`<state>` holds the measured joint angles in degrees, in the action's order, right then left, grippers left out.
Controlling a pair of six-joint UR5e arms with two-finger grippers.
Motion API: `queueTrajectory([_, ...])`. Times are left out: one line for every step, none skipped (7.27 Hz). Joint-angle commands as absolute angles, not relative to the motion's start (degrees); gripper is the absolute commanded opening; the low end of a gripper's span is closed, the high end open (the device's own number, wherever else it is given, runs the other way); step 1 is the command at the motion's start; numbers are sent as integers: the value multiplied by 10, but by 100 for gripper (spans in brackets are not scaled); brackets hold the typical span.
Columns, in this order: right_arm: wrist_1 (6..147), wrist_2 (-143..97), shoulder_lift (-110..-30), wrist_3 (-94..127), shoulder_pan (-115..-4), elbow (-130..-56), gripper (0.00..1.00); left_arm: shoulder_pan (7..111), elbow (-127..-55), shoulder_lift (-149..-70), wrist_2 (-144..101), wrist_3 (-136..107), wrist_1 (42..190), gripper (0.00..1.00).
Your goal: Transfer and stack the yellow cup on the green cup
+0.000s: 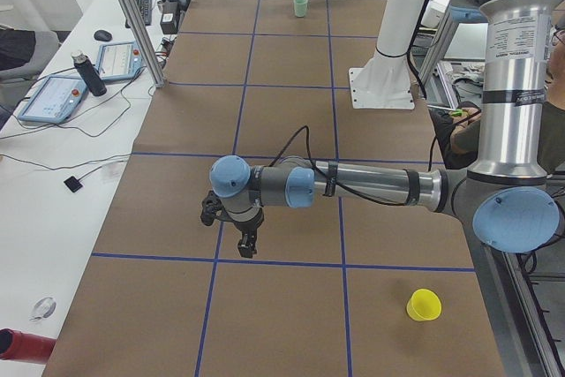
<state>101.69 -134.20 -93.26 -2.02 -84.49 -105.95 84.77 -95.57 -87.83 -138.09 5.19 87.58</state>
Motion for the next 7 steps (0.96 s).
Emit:
queueTrajectory([978, -1345, -935, -20, -843, -1053, 100, 821, -964, -861, -1418, 7, 936, 100])
queueTrajectory([968, -1355, -938, -17, -842, -1051, 100, 808, -989, -860, -1416, -81, 942, 100])
queueTrajectory([968, -1371, -938, -17, -842, -1051, 100, 765, -1026, -847, -1411, -214, 942, 100])
queueTrajectory([967, -1378, -938, -18, -842, -1051, 100, 729, -1074, -832, -1359, -343, 942, 100])
queueTrajectory([966, -1377, -938, -18, -842, -1051, 100, 717, -1106, -801, -1347, -396, 942, 100])
queueTrajectory([967, -1377, -938, -18, -842, -1051, 100, 718, -1121, -781, -1337, -437, 942, 100])
queueTrajectory([967, -1377, -938, -18, -842, -1051, 100, 708, -1133, -780, -1294, -557, 942, 100])
